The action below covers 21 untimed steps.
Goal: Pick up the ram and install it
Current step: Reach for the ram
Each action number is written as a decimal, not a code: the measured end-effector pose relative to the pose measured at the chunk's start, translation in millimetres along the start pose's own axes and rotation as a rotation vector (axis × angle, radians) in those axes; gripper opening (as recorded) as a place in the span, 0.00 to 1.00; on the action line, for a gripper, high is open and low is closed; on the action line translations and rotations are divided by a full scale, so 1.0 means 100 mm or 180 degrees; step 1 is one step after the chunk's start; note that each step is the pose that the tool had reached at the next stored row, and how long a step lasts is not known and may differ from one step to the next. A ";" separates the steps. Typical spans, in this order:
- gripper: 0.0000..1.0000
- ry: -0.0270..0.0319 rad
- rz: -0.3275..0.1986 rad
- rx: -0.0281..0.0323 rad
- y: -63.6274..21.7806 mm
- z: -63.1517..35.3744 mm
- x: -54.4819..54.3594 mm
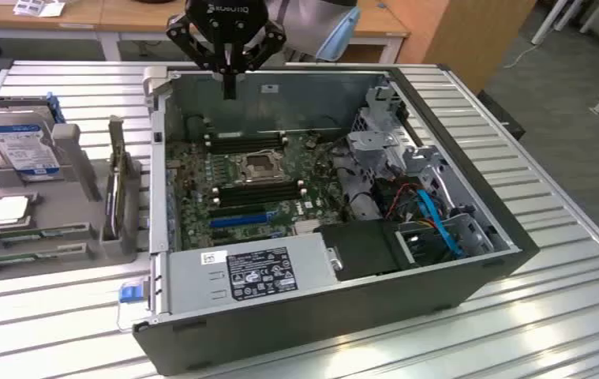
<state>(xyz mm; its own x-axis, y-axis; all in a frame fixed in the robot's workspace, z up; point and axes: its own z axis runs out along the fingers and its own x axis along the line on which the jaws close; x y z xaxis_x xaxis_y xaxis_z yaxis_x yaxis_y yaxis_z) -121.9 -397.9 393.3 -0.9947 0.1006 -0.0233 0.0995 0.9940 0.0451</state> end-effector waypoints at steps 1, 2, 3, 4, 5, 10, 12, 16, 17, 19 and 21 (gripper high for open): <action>0.11 0.0000 0.0001 0.0000 0.000 0.000 0.00; 0.11 0.0000 0.0003 0.0000 0.000 0.000 0.00; 0.11 0.0000 0.0005 0.0000 0.001 0.000 0.00; 0.11 0.0000 0.0005 0.0000 0.001 0.000 0.00; 0.11 0.0000 0.0006 0.0000 0.001 0.000 0.00; 0.11 0.0000 0.0007 0.0000 0.001 0.000 0.00; 0.11 -0.0001 0.0007 0.0000 0.001 0.000 0.00; 0.11 0.0000 0.0008 0.0001 -0.003 0.002 0.05; 0.11 -0.0001 0.0007 0.0000 -0.008 0.001 0.09; 0.11 -0.0001 0.0007 0.0000 -0.017 -0.002 0.18; 0.11 -0.0001 0.0007 0.0000 -0.026 -0.004 0.27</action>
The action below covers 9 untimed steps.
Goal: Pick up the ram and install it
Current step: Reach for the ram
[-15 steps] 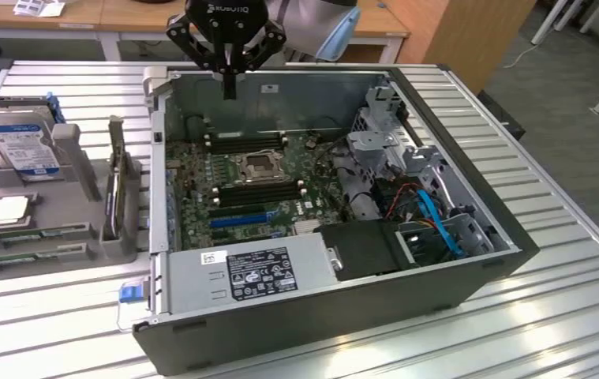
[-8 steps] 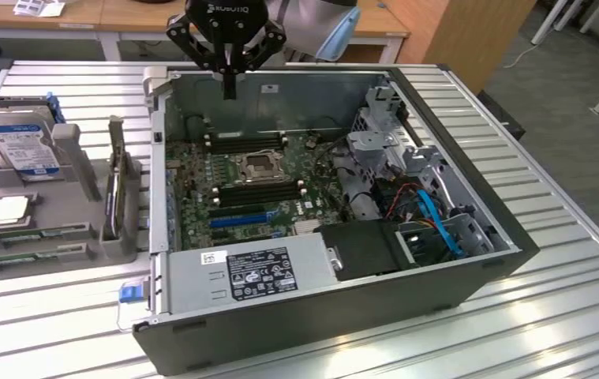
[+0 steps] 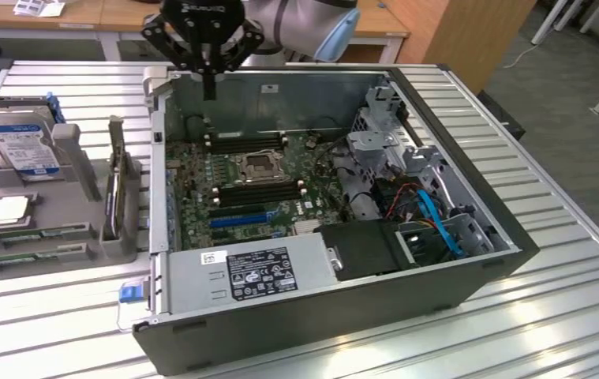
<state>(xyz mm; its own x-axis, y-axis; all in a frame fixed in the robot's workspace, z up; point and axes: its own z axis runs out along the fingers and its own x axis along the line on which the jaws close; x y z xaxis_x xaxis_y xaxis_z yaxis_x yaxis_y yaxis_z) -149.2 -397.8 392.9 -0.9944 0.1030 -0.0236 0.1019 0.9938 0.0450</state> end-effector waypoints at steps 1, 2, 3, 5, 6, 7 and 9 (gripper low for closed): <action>0.11 0.0000 -0.0001 0.0000 -0.005 -0.001 0.04; 0.11 0.0000 0.0000 0.0000 -0.009 -0.003 0.09; 0.11 0.0000 0.0000 0.0000 -0.014 -0.004 0.13; 0.11 0.0000 0.0000 0.0000 -0.023 -0.007 0.22; 0.11 0.0000 0.0000 0.0000 -0.028 -0.008 0.27; 0.11 -0.0001 0.0000 0.0000 -0.032 -0.009 0.32; 0.11 -0.0001 -0.0001 0.0000 -0.042 -0.011 0.41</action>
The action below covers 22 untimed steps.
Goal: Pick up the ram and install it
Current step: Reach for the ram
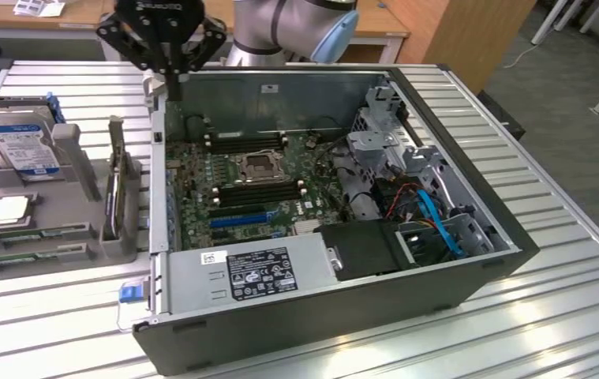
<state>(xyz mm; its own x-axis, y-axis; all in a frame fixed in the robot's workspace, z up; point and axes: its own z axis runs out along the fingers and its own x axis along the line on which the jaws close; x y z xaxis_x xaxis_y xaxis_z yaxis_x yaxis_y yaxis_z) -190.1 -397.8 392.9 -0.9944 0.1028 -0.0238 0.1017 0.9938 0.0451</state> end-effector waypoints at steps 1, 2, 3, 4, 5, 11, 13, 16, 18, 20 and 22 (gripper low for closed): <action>0.11 0.0000 0.0000 0.0000 -0.004 -0.001 0.04; 0.11 0.0000 0.0001 0.0000 -0.009 -0.003 0.09; 0.11 0.0000 0.0000 0.0000 -0.013 -0.004 0.13; 0.11 0.0000 0.0000 0.0000 -0.018 -0.006 0.18; 0.11 0.0000 0.0000 0.0000 -0.023 -0.007 0.23; 0.11 0.0000 0.0001 0.0000 -0.050 -0.014 0.50; 0.11 0.0000 0.0000 0.0000 -0.060 -0.017 0.59; 0.11 -0.0001 0.0000 0.0000 -0.074 -0.021 0.72; 0.11 -0.0001 0.0000 0.0000 -0.083 -0.023 0.81; 0.11 -0.0001 0.0001 0.0000 -0.092 -0.026 0.91; 0.11 -0.0001 0.0000 0.0000 -0.102 -0.028 1.00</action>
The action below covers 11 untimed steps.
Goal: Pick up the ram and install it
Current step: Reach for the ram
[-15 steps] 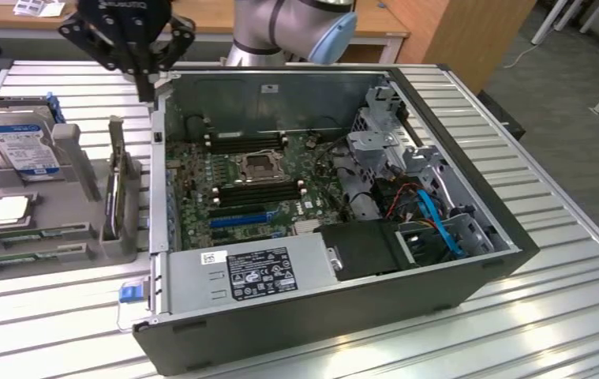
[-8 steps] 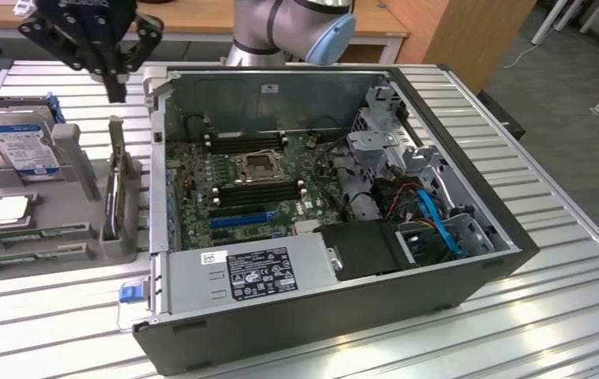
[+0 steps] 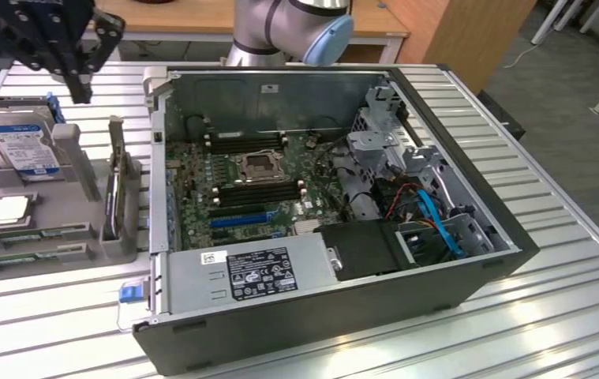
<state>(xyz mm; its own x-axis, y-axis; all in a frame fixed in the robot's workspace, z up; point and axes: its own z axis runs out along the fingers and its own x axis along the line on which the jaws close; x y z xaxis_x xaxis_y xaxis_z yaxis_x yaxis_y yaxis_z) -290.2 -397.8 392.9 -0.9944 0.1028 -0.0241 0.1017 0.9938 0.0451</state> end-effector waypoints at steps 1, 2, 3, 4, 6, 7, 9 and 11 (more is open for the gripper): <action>0.11 0.0000 0.0000 0.0000 -0.004 -0.002 0.04; 0.11 0.0000 0.0000 0.0000 -0.009 -0.003 0.09; 0.11 0.0000 0.0001 0.0000 -0.013 -0.004 0.13; 0.11 0.0000 0.0001 0.0000 -0.018 -0.005 0.18; 0.11 0.0000 0.0000 0.0000 -0.028 -0.008 0.27; 0.11 0.0000 0.0000 0.0000 -0.032 -0.010 0.32; 0.11 0.0000 0.0000 0.0000 -0.041 -0.012 0.41; 0.11 0.0000 0.0000 0.0000 -0.050 -0.015 0.50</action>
<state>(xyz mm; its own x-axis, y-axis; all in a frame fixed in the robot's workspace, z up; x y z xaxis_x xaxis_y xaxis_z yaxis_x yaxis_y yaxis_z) -340.1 -397.8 393.0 -0.9944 0.1029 -0.0242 0.1017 0.9938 0.0450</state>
